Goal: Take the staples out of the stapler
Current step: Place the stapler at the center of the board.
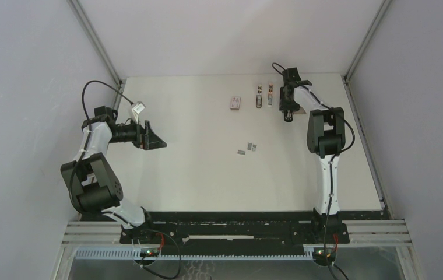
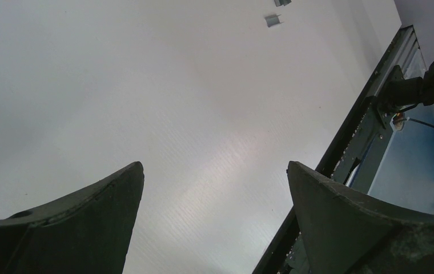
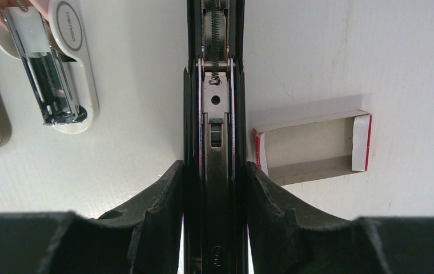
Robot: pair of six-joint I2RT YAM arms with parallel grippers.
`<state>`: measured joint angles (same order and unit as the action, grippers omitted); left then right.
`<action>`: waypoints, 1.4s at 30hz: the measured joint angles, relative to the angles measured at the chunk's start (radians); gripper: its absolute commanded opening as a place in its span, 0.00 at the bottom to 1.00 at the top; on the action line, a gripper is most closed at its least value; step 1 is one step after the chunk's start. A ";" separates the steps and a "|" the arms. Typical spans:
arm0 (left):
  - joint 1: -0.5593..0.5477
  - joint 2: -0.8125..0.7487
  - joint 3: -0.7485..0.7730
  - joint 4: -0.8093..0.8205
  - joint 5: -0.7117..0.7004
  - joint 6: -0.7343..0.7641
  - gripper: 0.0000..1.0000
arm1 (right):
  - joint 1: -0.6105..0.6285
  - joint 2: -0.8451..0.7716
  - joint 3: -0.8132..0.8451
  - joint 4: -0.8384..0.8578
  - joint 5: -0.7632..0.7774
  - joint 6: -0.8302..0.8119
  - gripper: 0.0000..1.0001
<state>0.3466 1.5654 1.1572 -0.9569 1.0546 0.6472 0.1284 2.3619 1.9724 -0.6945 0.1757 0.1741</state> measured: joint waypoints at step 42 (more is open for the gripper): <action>0.003 0.002 0.000 -0.025 0.005 0.011 1.00 | 0.000 0.001 0.022 -0.051 -0.080 0.000 0.38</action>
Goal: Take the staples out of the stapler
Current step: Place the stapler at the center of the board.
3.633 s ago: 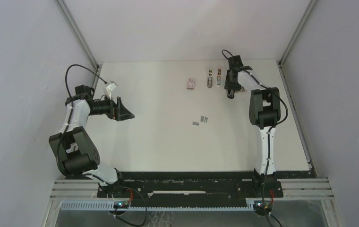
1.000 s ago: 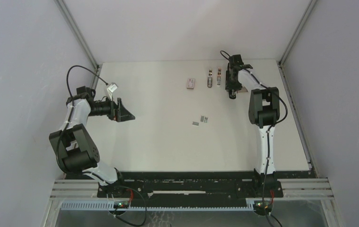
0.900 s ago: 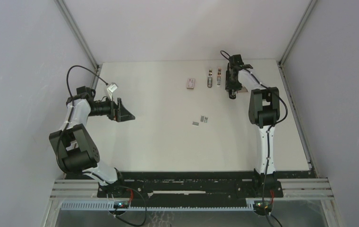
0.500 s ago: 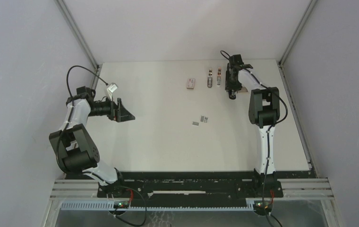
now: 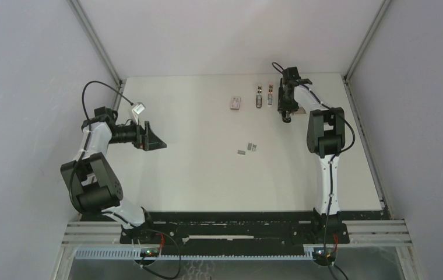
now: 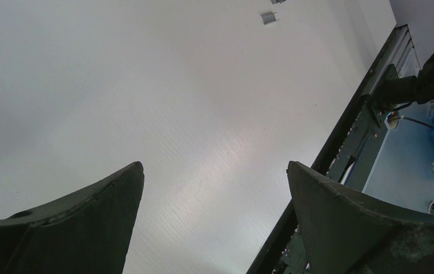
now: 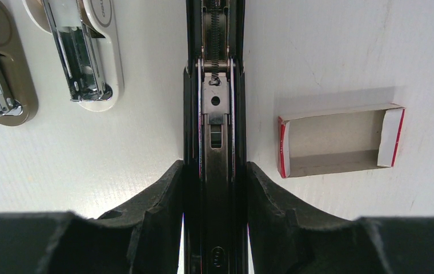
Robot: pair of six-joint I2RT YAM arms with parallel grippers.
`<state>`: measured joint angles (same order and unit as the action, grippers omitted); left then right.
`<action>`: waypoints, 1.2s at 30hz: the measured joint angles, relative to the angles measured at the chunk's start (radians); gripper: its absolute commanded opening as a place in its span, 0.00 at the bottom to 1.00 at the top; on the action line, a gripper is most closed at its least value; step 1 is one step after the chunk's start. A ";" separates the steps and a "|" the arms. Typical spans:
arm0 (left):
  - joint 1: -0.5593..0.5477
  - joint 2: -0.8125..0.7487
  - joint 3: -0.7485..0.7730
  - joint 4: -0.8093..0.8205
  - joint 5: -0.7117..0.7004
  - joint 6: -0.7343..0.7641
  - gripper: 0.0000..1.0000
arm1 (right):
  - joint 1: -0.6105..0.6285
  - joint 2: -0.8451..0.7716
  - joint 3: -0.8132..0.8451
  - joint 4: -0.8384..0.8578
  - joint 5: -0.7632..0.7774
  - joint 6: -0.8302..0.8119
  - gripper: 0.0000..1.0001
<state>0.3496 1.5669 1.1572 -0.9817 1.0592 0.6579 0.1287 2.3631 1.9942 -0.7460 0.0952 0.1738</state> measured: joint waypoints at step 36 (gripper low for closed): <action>0.003 0.004 0.000 -0.010 0.003 0.009 1.00 | 0.016 0.014 0.040 -0.015 0.009 -0.009 0.54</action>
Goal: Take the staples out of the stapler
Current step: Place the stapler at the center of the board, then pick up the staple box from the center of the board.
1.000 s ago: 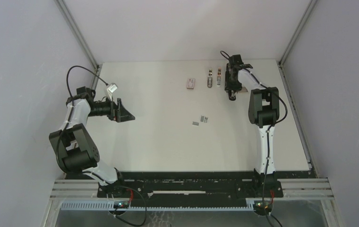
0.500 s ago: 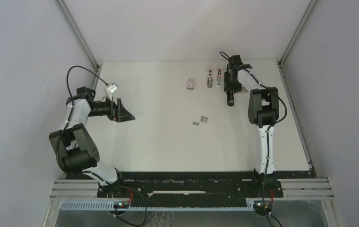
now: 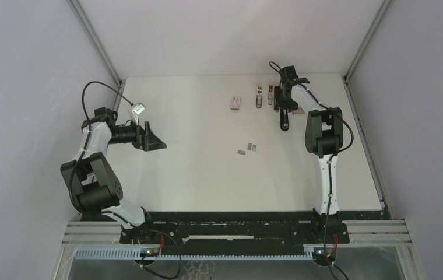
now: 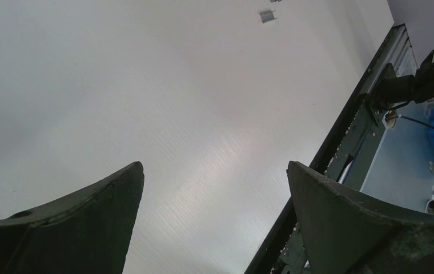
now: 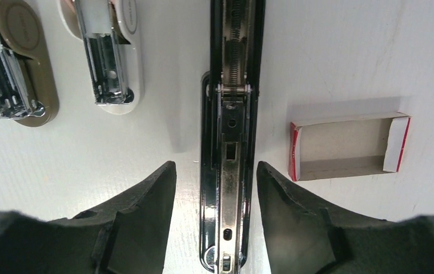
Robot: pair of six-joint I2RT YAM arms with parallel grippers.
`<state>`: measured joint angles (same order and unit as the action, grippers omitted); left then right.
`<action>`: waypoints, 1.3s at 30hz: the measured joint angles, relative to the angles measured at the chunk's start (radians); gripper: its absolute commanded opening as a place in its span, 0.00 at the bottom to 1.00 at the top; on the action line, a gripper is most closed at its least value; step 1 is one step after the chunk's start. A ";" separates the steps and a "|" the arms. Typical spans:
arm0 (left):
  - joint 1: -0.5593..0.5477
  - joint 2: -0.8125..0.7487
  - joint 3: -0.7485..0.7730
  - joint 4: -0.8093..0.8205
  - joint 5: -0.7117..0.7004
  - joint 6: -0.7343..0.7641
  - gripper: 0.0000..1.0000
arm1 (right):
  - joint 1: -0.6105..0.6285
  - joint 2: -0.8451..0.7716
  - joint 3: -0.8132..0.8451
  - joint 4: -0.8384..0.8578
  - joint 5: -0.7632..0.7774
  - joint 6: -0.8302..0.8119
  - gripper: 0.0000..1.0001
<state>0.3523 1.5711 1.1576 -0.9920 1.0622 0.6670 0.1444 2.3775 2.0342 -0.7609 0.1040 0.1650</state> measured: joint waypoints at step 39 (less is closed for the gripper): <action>0.004 0.000 0.000 -0.020 0.015 0.026 1.00 | -0.243 -0.106 -0.079 -0.009 -0.045 -0.071 0.46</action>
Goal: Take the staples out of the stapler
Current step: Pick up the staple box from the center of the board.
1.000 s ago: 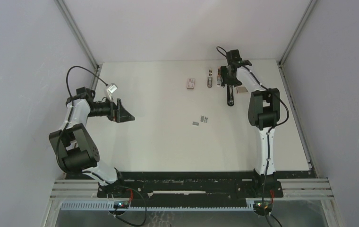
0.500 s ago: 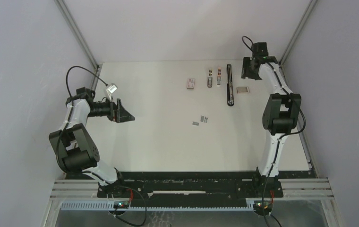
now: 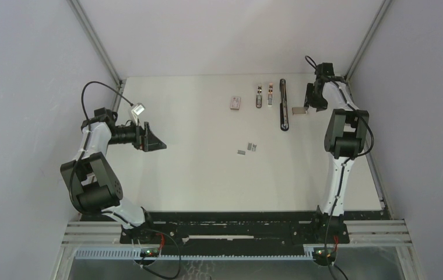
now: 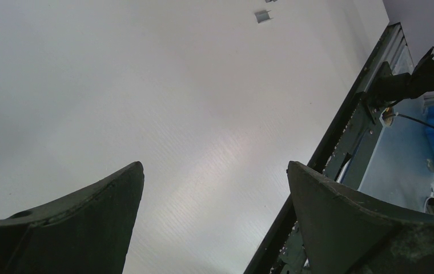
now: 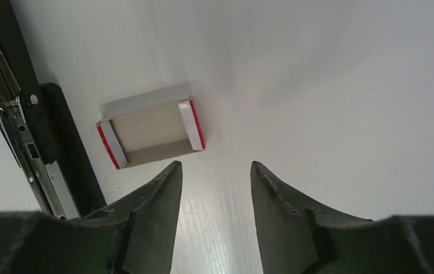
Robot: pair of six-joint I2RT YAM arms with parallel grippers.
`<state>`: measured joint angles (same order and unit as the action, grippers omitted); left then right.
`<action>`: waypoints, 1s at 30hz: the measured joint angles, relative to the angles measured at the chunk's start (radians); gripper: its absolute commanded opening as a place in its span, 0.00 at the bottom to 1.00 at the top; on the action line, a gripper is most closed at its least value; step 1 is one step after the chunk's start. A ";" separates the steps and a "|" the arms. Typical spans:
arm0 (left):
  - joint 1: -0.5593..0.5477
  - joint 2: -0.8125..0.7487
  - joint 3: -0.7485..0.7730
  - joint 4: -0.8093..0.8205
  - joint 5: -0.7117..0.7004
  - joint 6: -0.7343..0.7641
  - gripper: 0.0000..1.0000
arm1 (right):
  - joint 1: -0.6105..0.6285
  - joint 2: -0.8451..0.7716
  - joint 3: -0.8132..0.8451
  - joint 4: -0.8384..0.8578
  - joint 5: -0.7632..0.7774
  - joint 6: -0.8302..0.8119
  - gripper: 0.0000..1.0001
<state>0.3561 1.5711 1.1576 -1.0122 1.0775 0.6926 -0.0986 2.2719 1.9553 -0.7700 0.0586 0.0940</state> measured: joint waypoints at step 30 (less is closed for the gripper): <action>0.000 0.000 0.000 -0.002 0.000 0.008 1.00 | 0.008 0.126 0.129 -0.033 -0.016 -0.013 0.25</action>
<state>0.3561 1.5711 1.1576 -1.0142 1.0775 0.7010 -0.0902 2.3978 2.0842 -0.8028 0.0425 0.0811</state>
